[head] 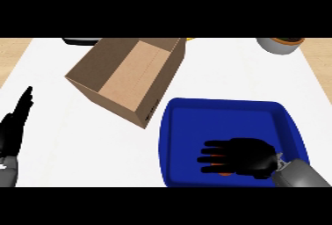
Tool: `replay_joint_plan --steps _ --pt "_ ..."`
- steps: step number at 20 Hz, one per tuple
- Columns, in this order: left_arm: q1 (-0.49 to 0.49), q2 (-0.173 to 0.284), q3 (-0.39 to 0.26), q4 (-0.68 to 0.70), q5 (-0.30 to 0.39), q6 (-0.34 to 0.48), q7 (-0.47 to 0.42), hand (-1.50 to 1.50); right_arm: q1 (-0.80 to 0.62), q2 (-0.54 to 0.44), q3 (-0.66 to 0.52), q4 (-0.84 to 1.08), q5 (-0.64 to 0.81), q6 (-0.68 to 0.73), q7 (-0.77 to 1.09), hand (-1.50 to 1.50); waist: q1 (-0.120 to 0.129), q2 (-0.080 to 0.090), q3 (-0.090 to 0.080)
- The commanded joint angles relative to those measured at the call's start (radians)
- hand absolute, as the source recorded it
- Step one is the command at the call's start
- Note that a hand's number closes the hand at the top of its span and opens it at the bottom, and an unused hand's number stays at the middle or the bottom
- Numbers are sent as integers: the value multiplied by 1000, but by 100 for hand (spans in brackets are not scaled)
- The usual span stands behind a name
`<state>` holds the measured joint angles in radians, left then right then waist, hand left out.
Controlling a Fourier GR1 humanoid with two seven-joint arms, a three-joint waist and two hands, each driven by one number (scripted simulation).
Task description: Pick the tomato from the tray and place it in the cardboard box
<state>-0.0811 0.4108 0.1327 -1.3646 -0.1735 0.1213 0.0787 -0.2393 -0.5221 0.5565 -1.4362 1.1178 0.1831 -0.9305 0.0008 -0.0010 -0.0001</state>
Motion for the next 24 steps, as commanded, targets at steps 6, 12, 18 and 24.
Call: replay_joint_plan --steps 6,12,18,24 --pt "-19 -27 14 51 -32 6 -32 0 -19 204 -14 128 80 -152 23 150 2 3 1" --pt "-8 16 48 7 -2 -54 -26 0 -53 248 -81 141 70 -211 10 150 5 1 0" --pt "-43 -3 40 41 -21 -35 -18 0 -111 291 -264 239 11 -211 154 150 9 8 0" --pt "-49 -41 4 29 -48 -7 -18 0 -344 263 -544 400 0 -89 573 150 37 19 -2"
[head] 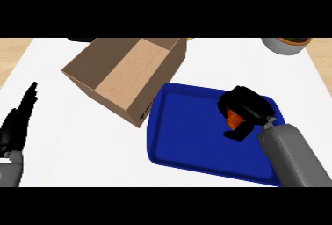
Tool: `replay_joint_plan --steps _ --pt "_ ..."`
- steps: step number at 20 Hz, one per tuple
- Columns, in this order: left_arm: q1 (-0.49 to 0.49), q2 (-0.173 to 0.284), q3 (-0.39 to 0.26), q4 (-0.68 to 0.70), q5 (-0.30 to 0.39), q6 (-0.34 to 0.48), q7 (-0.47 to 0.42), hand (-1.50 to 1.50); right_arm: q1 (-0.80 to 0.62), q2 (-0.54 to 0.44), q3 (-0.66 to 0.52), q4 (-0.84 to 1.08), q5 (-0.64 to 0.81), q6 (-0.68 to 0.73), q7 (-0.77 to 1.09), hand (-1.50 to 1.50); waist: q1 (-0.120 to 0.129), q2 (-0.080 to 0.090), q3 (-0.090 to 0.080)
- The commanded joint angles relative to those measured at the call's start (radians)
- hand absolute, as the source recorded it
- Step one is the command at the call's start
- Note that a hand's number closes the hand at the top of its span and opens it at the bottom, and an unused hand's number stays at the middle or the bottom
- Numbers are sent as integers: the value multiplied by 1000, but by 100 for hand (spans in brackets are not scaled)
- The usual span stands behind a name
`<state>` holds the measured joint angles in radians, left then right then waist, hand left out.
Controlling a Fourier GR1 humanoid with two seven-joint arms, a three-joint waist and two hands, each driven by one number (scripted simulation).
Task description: Pick the tomato from the tray and place it in the cardboard box
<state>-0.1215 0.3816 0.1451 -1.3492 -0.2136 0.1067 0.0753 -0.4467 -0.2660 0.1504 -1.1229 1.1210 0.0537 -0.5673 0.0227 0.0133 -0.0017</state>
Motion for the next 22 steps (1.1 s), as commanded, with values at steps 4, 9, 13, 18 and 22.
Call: replay_joint_plan --steps 4,9,13,18,22 --pt "13 9 5 24 12 -31 -49 0 -298 7 -221 248 -18 -40 239 150 22 -1 2" --pt "-18 -9 5 24 2 -15 -13 0 -457 32 -252 291 -80 -110 131 150 6 -5 2" --pt "-30 1 25 82 -11 -11 -41 0 -535 63 -258 350 -111 -103 97 150 -4 -7 2" --pt "-24 -27 10 56 -20 -2 -23 0 -645 171 -249 352 -153 10 200 150 -9 -11 1" --pt "-20 -6 18 -15 -2 -31 27 0 -759 224 -319 462 -214 2 256 150 12 -7 2"
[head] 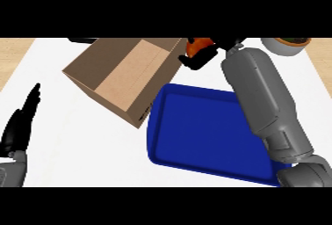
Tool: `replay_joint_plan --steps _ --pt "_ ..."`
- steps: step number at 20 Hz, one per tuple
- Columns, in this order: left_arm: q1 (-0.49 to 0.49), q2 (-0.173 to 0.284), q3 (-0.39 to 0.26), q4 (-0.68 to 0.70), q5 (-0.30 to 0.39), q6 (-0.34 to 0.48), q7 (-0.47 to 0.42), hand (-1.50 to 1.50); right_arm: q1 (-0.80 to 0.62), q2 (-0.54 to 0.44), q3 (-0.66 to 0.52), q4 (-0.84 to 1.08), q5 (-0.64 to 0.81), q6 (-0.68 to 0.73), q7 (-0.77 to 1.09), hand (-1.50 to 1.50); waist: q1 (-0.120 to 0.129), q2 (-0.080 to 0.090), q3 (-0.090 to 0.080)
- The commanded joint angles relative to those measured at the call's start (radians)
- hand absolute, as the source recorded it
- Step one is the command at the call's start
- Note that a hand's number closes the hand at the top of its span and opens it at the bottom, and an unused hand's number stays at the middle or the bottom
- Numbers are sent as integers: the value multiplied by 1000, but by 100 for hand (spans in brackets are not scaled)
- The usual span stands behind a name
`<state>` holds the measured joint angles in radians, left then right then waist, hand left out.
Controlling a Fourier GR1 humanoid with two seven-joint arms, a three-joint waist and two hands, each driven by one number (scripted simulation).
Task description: Pick the tomato from the tray and place it in the cardboard box
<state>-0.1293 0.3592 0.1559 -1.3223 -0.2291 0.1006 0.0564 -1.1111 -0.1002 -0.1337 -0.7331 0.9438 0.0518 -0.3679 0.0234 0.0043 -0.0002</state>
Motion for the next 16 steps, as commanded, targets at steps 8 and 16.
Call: replay_joint_plan --steps 8,16 --pt "-48 2 -7 9 -6 -27 14 0 -284 99 -72 301 -155 -51 171 150 34 10 -1" --pt "-67 -43 -60 -12 -53 4 20 0 -375 100 -64 500 -208 -158 174 150 94 30 -2"
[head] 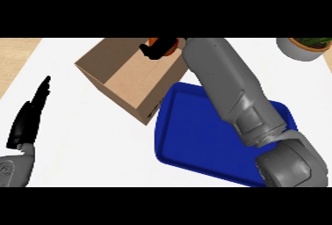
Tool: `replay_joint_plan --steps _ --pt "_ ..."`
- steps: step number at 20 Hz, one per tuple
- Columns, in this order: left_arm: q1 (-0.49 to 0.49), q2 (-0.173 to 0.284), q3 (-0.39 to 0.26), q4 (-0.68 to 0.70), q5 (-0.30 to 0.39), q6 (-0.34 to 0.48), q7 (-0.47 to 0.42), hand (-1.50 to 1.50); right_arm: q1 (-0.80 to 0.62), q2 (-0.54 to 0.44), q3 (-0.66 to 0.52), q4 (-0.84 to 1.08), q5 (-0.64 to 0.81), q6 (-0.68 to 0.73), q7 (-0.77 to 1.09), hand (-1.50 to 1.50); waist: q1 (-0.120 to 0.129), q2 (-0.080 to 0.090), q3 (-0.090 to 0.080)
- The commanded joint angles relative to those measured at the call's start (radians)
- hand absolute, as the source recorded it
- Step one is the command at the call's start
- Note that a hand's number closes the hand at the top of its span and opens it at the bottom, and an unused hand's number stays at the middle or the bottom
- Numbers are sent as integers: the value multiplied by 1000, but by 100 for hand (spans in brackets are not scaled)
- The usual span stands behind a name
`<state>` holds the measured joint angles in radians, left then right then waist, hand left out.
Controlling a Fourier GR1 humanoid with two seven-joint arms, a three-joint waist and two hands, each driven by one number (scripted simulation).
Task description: Pick the tomato from the tray and place it in the cardboard box
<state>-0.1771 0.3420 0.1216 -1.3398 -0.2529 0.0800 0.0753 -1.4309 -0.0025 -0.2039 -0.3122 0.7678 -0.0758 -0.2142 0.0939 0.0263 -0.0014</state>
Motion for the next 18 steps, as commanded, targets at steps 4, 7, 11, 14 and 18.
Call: replay_joint_plan --steps 4,7,11,14,18 --pt "-44 0 -14 2 1 -24 8 0 -68 2 33 146 -41 -73 40 150 47 13 -2" --pt "-92 -32 -44 25 -21 -10 23 0 -61 3 57 175 -29 -166 73 150 64 23 -3" --pt "-84 -26 -44 14 -22 -14 13 0 -25 3 6 238 -92 -123 108 -150 87 27 -1" --pt "-100 -31 -45 27 -18 -18 5 0 -41 3 1 252 -99 -115 122 -150 93 35 -1" --pt "-93 -17 -44 26 -18 -31 -6 0 -45 3 -22 241 -132 -117 69 -150 101 32 0"
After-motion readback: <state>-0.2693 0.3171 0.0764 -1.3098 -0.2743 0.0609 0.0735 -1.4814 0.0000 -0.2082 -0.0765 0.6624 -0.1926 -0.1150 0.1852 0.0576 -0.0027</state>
